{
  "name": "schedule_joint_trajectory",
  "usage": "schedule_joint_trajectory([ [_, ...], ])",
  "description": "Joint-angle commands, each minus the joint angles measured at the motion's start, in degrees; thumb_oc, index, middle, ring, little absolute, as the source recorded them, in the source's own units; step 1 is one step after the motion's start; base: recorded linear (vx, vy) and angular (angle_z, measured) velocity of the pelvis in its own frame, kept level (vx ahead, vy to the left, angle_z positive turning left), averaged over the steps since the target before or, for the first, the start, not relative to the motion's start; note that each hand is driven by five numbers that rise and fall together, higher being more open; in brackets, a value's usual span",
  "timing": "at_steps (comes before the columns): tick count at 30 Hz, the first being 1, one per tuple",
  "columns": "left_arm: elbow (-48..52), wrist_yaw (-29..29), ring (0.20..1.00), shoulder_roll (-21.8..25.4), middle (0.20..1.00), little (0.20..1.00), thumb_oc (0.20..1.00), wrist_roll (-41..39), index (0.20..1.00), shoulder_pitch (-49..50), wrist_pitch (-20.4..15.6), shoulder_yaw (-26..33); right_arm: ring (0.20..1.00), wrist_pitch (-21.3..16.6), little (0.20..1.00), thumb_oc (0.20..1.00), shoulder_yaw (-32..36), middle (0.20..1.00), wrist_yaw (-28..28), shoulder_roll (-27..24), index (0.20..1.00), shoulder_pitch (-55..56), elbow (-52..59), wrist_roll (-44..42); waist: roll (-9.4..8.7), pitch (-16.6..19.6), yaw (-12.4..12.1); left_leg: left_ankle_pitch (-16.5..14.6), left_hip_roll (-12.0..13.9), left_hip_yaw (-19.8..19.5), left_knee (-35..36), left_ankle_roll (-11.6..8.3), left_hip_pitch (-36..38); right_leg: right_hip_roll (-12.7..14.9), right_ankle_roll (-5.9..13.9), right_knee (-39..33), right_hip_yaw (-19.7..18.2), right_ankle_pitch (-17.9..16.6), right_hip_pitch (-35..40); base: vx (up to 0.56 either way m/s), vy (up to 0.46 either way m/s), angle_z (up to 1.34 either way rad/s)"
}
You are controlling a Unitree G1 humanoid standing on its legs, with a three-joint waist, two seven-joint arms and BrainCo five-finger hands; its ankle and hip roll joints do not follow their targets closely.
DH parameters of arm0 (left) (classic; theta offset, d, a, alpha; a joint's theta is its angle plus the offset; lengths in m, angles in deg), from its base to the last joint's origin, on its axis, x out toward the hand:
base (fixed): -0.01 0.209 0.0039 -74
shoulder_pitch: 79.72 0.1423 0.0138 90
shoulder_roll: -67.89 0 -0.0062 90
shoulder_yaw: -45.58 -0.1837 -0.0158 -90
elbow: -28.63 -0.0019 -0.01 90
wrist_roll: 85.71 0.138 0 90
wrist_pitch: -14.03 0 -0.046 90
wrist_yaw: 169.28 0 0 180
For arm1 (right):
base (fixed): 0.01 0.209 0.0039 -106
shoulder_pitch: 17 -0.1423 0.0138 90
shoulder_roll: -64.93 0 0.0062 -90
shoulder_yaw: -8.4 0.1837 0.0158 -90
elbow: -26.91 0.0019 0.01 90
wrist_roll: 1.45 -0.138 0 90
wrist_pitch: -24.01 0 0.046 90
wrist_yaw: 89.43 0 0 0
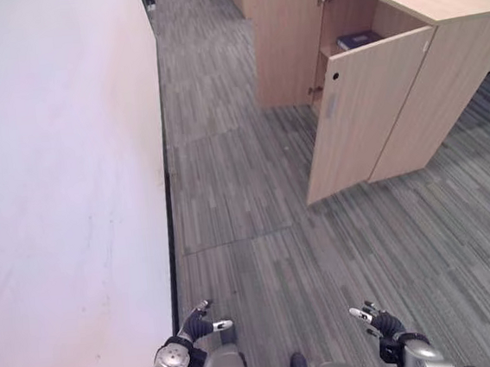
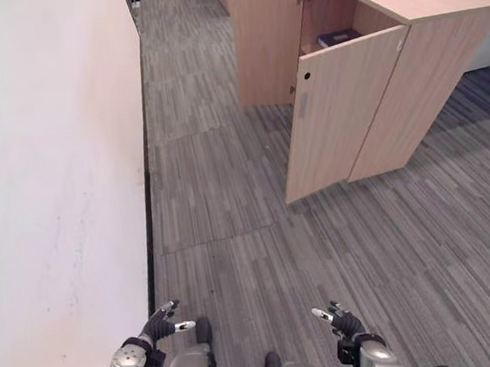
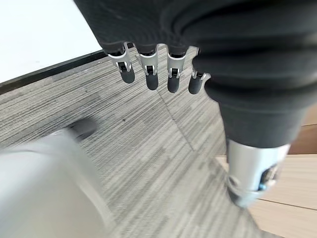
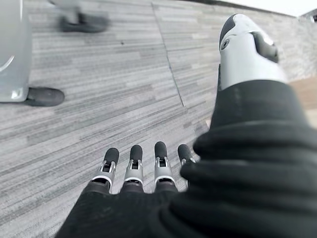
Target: Put the empty folder in the office cabinet
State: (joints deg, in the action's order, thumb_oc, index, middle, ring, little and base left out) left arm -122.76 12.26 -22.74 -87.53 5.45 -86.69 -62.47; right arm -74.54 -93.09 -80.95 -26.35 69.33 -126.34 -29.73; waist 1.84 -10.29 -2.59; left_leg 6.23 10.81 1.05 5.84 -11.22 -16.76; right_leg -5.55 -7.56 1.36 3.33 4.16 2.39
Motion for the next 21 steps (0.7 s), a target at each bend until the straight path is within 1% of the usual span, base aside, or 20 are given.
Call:
schedule_joint_trajectory([
  [1, 4.1, -1.7, 1.0, 3.05, 1.0, 1.0, 1.0, -1.71, 1.0, -0.96, -1.21, 0.28, 1.0, -1.72, 1.0, 1.0, -1.37, 1.0, -0.55, -1.02, 1.0, -0.32, 2.59, -2.71, -3.21, 2.28, -2.82, 5.69, -2.83, -0.61, -3.04, 3.85, -5.91, 5.66, 9.24, 0.78, -8.68, 11.19, 14.76, 0.61, 0.19, -1.0],
  [2, 2.95, -1.77, 1.0, 2.92, 1.0, 1.0, 1.0, -2.25, 1.0, -0.53, -1.25, 1.39, 1.0, -1.51, 1.0, 1.0, -1.68, 1.0, -0.44, -0.42, 1.0, -0.85, 1.97, -2.3, -3.45, 3.65, -3.93, 6.75, -2.01, 0.89, -2.81, 3.6, -6.19, 6.6, 9.95, 0.07, -10.63, 12.43, 17.04, 0.64, 0.267, -0.65],
  [3, 2.31, -1.93, 1.0, 3.07, 1.0, 1.0, 1.0, -2.21, 1.0, 0.06, -1.35, 1.99, 1.0, -1.39, 1.0, 1.0, -1.81, 1.0, -0.28, -0.06, 1.0, -0.63, 1.82, -2.12, -3.74, 4.62, -4.56, 7.1, -1.87, 0.86, -2.67, 3.51, -5.57, 7.39, 10.3, -0.1, -11.32, 12.79, 17.72, 0.65, 0.326, -0.29],
  [4, 1.8, -1.83, 1.0, 3.1, 1.0, 1.0, 1.0, -1.85, 1.0, 0.32, -1.5, 2.22, 1.0, -1.44, 1.0, 1.0, -1.64, 1.0, -0.16, 0.32, 1.0, -0.13, 1.9, -1.79, -3.55, 5.52, -4.91, 9.23, -1.59, 0.91, -3.1, 3.33, -5.26, 7.91, 10.74, -0.25, -11.84, 13.39, 18.85, 0.53, 0.293, -0.56],
  [5, 1.38, -1.76, 1.0, 3.35, 1.0, 1.0, 1.0, -1.41, 1.0, 0.7, -1.6, 2.51, 1.0, -1.17, 1.0, 1.0, -1.64, 1.0, 0.09, 0.68, 1.0, 0.07, 1.95, -1.37, -3.97, 6.45, -5.32, 10.44, -1.64, 1.44, -3.76, 3.37, -5.05, 8.74, 11.31, 0.05, -12.44, 13.8, 19.56, 0.5, 0.287, -0.96],
  [7, 1.09, -1.6, 1.0, 3.79, 1.0, 1.0, 1.0, -0.6, 1.0, 1.07, -1.64, 2.64, 1.0, -1.02, 1.0, 1.0, -1.5, 1.0, 0.46, 1.48, 1.0, 0.61, 1.6, -0.97, -5.19, 8.08, -5.9, 11.08, -2.56, 1.7, -5.59, 4.14, -4.76, 10.57, 12.65, 1.63, -12.76, 13.05, 19.14, 0.5, 0.276, -0.91],
  [8, 0.4, -1.34, 1.0, 3.96, 1.0, 1.0, 1.0, 0.14, 1.0, 1.23, -1.72, 2.65, 1.0, -0.99, 1.0, 1.0, -1.25, 1.0, 0.78, 1.95, 1.0, 0.98, 0.86, -0.66, -6.09, 8.87, -6.07, 10.6, -3.67, 2.11, -6.73, 4.83, -4.69, 11.54, 13.85, 3.81, -12.8, 10.97, 18.62, 0.48, 0.253, -0.48],
  [9, 0.32, -1.2, 1.0, 4.2, 1.0, 1.0, 1.0, 0.25, 1.0, 1.21, -1.72, 2.51, 1.0, -0.93, 1.0, 1.0, -0.93, 1.0, 0.95, 2.2, 1.0, 1.05, 0.73, -0.6, -6.74, 9.27, -5.86, 9.8, -4.67, 2.71, -6.99, 5.42, -3.92, 11.95, 14.83, 6.34, -12.79, 7.89, 17.35, 0.44, 0.234, -0.27],
  [10, 0.28, -1.07, 1.0, 4.31, 1.0, 1.0, 1.0, 0.34, 1.0, 1.16, -1.61, 2.38, 1.0, -0.8, 1.0, 1.0, -0.63, 1.0, 1.01, 2.3, 1.0, 1.01, 0.19, -0.88, -7.2, 9.53, -5.74, 9.02, -5.48, 3.38, -6.99, 6.13, -3.34, 11.99, 15.86, 9.54, -12.83, 3.43, 16.4, 0.33, 0.212, -0.04],
  [11, 0.94, -1.0, 1.0, 4.7, 1.0, 1.0, 1.0, 0.06, 1.0, 1.05, -1.49, 2.35, 1.0, -0.74, 1.0, 1.0, -0.21, 1.0, 0.97, 2.34, 1.0, 0.73, 0.19, -1.12, -6.88, 9.26, -5.61, 7.83, -5.75, 4.32, -6.87, 7.21, -2.08, 11.35, 17.21, 14.89, -13.25, -2.85, 13.61, 0.4, 0.289, -0.03],
  [12, 2.76, -0.78, 1.0, 5.24, 1.0, 1.0, 1.0, -0.44, 1.0, 0.8, -1.59, 2.0, 1.0, -0.97, 1.0, 1.0, 0.11, 1.0, 0.88, 2.28, 1.0, 0.24, 0.8, -0.85, -5.96, 7.89, -4.64, 5.16, -6.54, 5.6, -6.33, 8.9, 0.82, 10.83, 19.97, 25.94, -10.57, -11.11, 8.14, 0.46, 0.402, 0.03],
  [13, 4.11, -0.69, 1.0, 5.61, 1.0, 1.0, 1.0, -0.34, 1.0, 0.49, -1.48, 1.58, 1.0, -1.13, 1.0, 1.0, 0.53, 1.0, 0.72, 2.19, 1.0, -0.27, 1.58, -0.62, -3.78, 6.52, -3.79, 3.72, -5.96, 6.69, -5.65, 10.18, 4.12, 9.69, 20.79, 33.58, -6.33, -14.3, 3.97, 0.38, 0.326, 0.09],
  [14, 4.13, -0.69, 1.0, 5.6, 1.0, 1.0, 1.0, -0.34, 1.0, 0.48, -1.46, 1.6, 1.0, -1.12, 1.0, 1.0, 0.53, 1.0, 0.71, 2.17, 1.0, -0.28, 1.59, -0.61, -3.94, 6.41, -3.67, 3.75, -6.18, 6.66, -5.63, 10.2, 4.15, 9.88, 20.8, 34.04, -6.24, -13.99, 3.87, 0.31, 0.276, 0.14],
  [15, 4.73, -0.58, 1.0, 5.81, 1.0, 1.0, 1.0, 0.03, 1.0, 0.53, -1.42, 1.53, 1.0, -1.17, 1.0, 1.0, 0.87, 1.0, 0.6, 2.22, 1.0, -0.43, 1.35, -0.45, -2.74, 5.51, -2.6, 3.01, -6.46, 6.75, -3.88, 10.87, 7.53, 9.07, 20.56, 39.49, -4.47, -12.83, -0.38, 0.25, 0.173, 0.31],
  [16, 4.74, -0.52, 1.0, 5.69, 1.0, 1.0, 1.0, 0.31, 1.0, 0.36, -1.47, 1.36, 1.0, -1.2, 1.0, 1.0, 1.17, 1.0, 0.56, 2.28, 1.0, -0.48, 1.16, -0.37, -1.69, 5.03, -1.65, 2.11, -6.88, 6.42, -2.77, 11.03, 10.13, 8.78, 19.59, 41.37, -2.76, -10.19, -3.5, 0.41, 0.238, 0.23],
  [17, 4.65, -0.45, 1.0, 5.65, 1.0, 1.0, 1.0, 0.48, 1.0, 0.06, -1.55, 1.27, 1.0, -1.25, 1.0, 1.0, 1.49, 1.0, 0.57, 2.2, 1.0, -0.31, 1.7, -0.61, -1.12, 4.32, -0.41, 1.13, -7.48, 6.28, -1.99, 10.8, 12.64, 8.54, 19.16, 40.83, -0.42, -7.32, -6.35, 0.46, 0.177, 0.13],
  [18, 5.08, -0.47, 1.0, 5.8, 1.0, 1.0, 1.0, 0.41, 1.0, -0.17, -1.58, 1.23, 1.0, -1.32, 1.0, 1.0, 1.95, 1.0, 0.56, 1.99, 1.0, 0.03, 2.07, -0.98, -0.97, 3.71, 0.81, 0.03, -8.07, 6.15, -1.42, 10.47, 14.83, 9.47, 18.93, 37.44, 2.41, -5.47, -8.31, 0.46, 0.094, -0.04],
  [19, 5.41, -0.44, 1.0, 5.87, 1.0, 1.0, 1.0, 0.38, 1.0, -0.16, -1.61, 1.32, 1.0, -1.38, 1.0, 1.0, 2.23, 1.0, 0.51, 1.81, 1.0, 0.19, 2.27, -1.18, -0.46, 3.7, 1.05, -0.5, -7.78, 6.46, -1.09, 10.11, 15.77, 10.09, 18.21, 32.6, 4.9, -4.65, -9.5, 0.46, 0.021, 0.23],
  [20, 5.93, -0.5, 1.0, 6.05, 1.0, 1.0, 1.0, 0.37, 1.0, 0.17, -1.57, 1.44, 1.0, -1.46, 1.0, 1.0, 2.41, 1.0, 0.31, 1.64, 1.0, 0.5, 2.29, -1.25, -0.48, 3.23, 1.79, -1.74, -7.98, 6.21, -1.0, 9.73, 17.42, 11.55, 17.09, 28.3, 8.33, -2.25, -9.97, 0.44, -0.041, 0.37],
  [21, 5.96, -0.45, 1.0, 6.01, 1.0, 1.0, 1.0, 0.39, 1.0, 0.3, -1.52, 1.53, 1.0, -1.39, 1.0, 1.0, 2.57, 1.0, 0.26, 1.51, 1.0, 0.72, 1.88, -1.33, -0.59, 3.31, 2.18, -3.04, -8.1, 6.29, -0.84, 9.29, 18.89, 12.36, 16.3, 23.59, 10.8, -1.67, -10.91, 0.53, -0.098, 0.37],
])
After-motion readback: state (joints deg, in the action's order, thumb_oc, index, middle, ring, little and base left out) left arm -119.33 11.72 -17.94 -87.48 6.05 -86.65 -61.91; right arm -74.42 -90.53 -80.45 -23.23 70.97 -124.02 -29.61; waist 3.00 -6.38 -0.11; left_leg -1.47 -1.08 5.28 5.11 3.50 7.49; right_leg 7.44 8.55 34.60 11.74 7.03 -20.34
